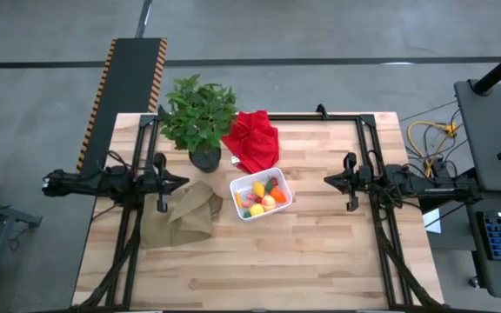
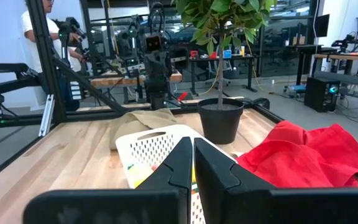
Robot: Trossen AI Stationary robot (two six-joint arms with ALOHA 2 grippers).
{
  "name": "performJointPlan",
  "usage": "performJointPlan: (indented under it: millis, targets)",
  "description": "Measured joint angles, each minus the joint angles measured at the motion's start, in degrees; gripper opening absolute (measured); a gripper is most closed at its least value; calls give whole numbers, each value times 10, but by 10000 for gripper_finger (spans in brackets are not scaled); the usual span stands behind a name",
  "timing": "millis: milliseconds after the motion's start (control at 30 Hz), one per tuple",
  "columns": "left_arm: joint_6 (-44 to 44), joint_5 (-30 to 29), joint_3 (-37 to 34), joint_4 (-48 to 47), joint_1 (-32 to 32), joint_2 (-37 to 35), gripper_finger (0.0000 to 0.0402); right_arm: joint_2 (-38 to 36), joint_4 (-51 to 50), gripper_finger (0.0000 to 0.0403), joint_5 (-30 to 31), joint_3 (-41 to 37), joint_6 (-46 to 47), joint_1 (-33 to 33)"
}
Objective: Pick and placing Produce into tupperware
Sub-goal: Return to Home Position
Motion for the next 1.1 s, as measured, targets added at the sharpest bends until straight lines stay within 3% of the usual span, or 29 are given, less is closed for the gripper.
performJointPlan:
  millis: [167,367,867,1100]
  targets:
    - [-3,50,-17,8,0,0,0,0,-1,9,0,0,0,0]
    - [-2,60,-38,47,0,0,0,0,-1,9,0,0,1,0]
    - [-4,67,-39,44,0,2,0,0,-41,9,-22,0,35,0]
    - [-2,68,-39,44,0,0,0,0,-41,9,-18,0,-23,0]
